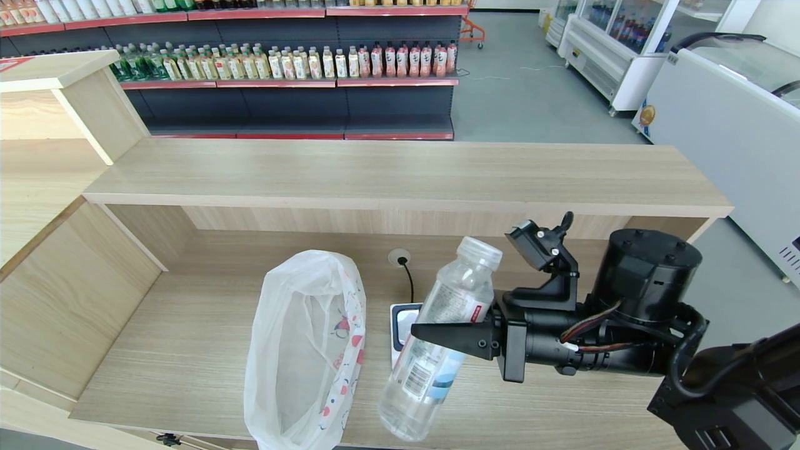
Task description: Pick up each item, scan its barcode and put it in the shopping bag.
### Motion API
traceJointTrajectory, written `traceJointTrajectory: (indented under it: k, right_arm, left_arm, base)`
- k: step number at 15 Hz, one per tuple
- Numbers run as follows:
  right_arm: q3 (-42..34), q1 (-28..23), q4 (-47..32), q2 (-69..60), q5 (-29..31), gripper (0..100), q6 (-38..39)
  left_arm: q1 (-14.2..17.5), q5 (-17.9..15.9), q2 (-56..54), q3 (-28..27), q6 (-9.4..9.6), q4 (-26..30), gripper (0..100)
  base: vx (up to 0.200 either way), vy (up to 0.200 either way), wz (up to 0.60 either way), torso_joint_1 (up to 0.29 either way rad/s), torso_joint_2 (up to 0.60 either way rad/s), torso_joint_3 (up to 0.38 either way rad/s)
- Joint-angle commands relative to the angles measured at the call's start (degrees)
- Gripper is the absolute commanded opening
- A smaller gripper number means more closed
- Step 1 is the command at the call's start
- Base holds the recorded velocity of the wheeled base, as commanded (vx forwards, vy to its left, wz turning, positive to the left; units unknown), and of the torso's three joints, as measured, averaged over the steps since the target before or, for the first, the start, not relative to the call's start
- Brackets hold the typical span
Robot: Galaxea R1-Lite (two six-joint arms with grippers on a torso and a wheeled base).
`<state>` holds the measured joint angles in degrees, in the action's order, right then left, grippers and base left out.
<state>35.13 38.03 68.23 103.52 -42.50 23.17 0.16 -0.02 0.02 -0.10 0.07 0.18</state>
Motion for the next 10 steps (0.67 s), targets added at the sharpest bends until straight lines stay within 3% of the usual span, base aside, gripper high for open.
traceJointTrajectory:
  k: [1, 10]
  right_arm:
    - [-0.2, 0.0, 0.0, 0.0, 0.0, 0, -0.1]
    - [-0.2, 0.0, 0.0, -0.4, 0.0, 0, -0.2]
  left_arm:
    - [0.0, 0.0, 0.0, 0.0, 0.01, 0.0, 100]
    - [0.0, 0.0, 0.0, 0.0, 0.01, 0.0, 100]
  base:
    - [0.000, 0.000, 0.00, 0.000, 0.00, 0.000]
    - [0.000, 0.000, 0.00, 0.000, 0.00, 0.000]
